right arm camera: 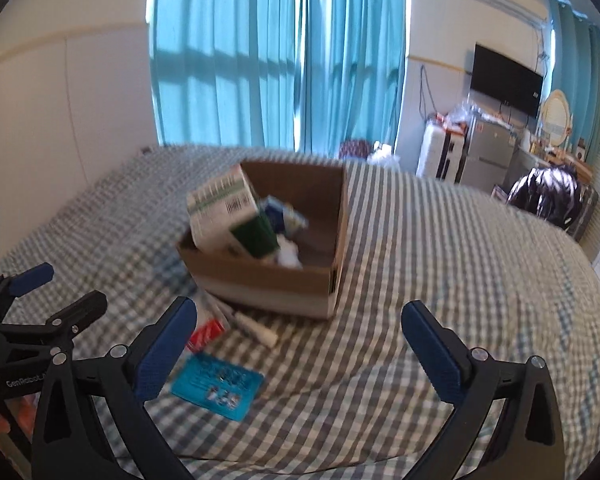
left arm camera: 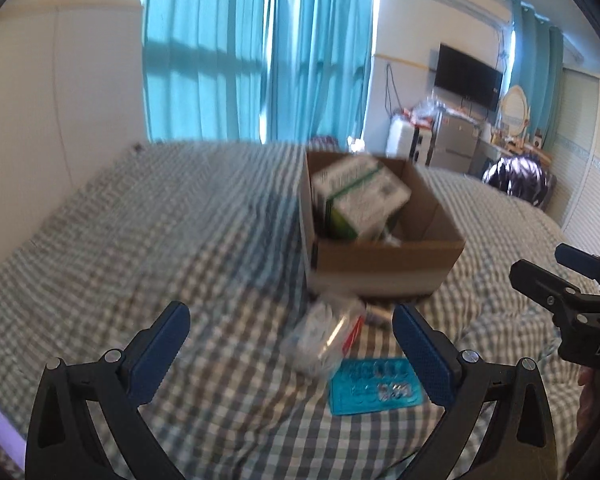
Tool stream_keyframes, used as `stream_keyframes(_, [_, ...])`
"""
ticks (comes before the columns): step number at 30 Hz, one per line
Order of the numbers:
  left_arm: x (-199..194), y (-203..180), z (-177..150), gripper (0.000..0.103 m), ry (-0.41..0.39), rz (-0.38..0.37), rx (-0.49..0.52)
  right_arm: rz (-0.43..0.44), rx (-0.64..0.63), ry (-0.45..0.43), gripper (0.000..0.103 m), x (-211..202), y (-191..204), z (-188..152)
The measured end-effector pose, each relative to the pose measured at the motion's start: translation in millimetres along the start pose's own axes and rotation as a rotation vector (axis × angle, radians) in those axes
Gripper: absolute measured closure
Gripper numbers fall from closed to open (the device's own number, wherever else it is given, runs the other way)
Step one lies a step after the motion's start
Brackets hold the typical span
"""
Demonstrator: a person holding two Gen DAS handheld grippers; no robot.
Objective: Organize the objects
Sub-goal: 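Move both tools back toward the remaining cup, tube and blister pack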
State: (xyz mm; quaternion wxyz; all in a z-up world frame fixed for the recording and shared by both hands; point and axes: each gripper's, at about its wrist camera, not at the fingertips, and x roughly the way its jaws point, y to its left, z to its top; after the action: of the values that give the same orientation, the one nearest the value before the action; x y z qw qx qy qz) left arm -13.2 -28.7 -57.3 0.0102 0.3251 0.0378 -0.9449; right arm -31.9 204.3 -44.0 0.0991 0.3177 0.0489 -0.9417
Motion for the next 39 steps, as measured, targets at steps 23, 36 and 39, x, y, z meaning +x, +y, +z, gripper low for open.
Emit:
stream_keyframes(23, [139.2, -29.4, -40.1, 0.026, 0.206, -0.093, 0.151, -0.009, 0.118, 0.116, 0.0, 110.5, -21.1, -24.4])
stream_keyframes(36, [87.7, 10.5, -26.2, 0.036, 0.186, 0.041, 0.016, 0.052, 0.02, 0.16, 0.0, 123.3, 6.6, -24.6])
stream_keyframes(39, [82.1, 19.8, -27.0, 0.036, 0.173, 0.06, -0.008, 0.093, -0.057, 0.192, 0.001, 139.3, 28.6, -23.7])
